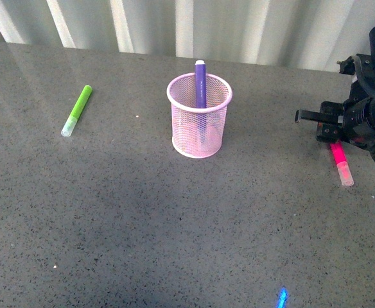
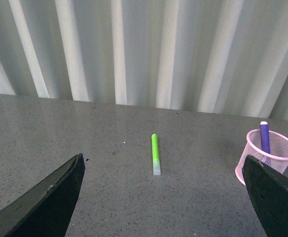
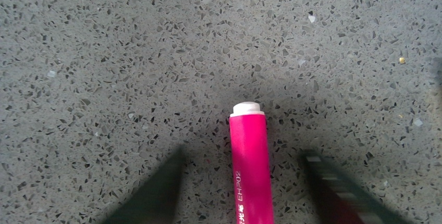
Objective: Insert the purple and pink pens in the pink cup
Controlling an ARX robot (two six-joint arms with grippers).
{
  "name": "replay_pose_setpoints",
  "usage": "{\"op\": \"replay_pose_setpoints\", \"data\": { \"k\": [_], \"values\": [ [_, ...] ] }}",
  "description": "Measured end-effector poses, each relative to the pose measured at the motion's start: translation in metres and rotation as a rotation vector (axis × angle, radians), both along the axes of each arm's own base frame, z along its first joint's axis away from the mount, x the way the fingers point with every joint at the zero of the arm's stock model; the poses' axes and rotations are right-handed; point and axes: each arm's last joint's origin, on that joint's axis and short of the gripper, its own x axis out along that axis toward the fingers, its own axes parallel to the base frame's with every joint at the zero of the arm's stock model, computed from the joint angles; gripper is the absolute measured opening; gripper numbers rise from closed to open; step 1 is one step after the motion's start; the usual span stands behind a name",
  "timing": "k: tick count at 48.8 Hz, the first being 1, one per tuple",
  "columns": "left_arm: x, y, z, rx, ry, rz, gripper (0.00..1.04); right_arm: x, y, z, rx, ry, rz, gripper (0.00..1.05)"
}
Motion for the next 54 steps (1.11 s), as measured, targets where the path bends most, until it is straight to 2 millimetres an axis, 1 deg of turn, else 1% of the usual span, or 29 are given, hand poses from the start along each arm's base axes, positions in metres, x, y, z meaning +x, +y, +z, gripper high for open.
{"op": "replay_pose_setpoints", "data": {
  "k": [1,4,9,13,15,16,18,19,21,23,26,31,37,46,54],
  "values": [
    [0.000,0.000,0.000,0.000,0.000,0.000,0.98,-0.001,0.000,0.000,0.001,-0.006,0.000,0.22],
    [0.000,0.000,0.000,0.000,0.000,0.000,0.98,-0.003,0.000,0.002,-0.003,-0.025,-0.003,0.14],
    [0.000,0.000,0.000,0.000,0.000,0.000,0.98,-0.009,0.001,0.007,-0.010,-0.112,0.004,0.12],
    [0.000,0.000,0.000,0.000,0.000,0.000,0.98,-0.012,0.007,0.021,0.002,-0.224,0.046,0.12],
    [0.000,0.000,0.000,0.000,0.000,0.000,0.98,-0.013,0.012,0.033,0.005,-0.309,0.087,0.12],
    [0.000,0.000,0.000,0.000,0.000,0.000,0.98,-0.014,0.016,0.045,0.012,-0.379,0.120,0.12],
    [0.000,0.000,0.000,0.000,0.000,0.000,0.98,-0.016,0.024,0.061,0.004,-0.480,0.164,0.12],
    [0.000,0.000,0.000,0.000,0.000,0.000,0.98,-0.017,0.031,0.073,-0.001,-0.557,0.200,0.12],
    [0.000,0.000,0.000,0.000,0.000,0.000,0.98,-0.021,0.043,0.091,-0.007,-0.676,0.272,0.12],
    [0.000,0.000,0.000,0.000,0.000,0.000,0.98,-0.024,0.055,0.101,-0.010,-0.758,0.328,0.12],
    [0.000,0.000,0.000,0.000,0.000,0.000,0.98,-0.030,0.076,0.111,-0.018,-0.857,0.418,0.12],
    [0.000,0.000,0.000,0.000,0.000,0.000,0.98,-0.036,0.098,0.109,-0.019,-0.900,0.500,0.12],
    [0.000,0.000,0.000,0.000,0.000,0.000,0.98,-0.038,0.119,0.100,-0.030,-0.937,0.573,0.12],
    [0.000,0.000,0.000,0.000,0.000,0.000,0.98,-0.033,0.147,0.088,-0.035,-0.958,0.640,0.12],
    [0.000,0.000,0.000,0.000,0.000,0.000,0.98,-0.025,0.165,0.090,-0.020,-0.986,0.665,0.12]
  ]
}}
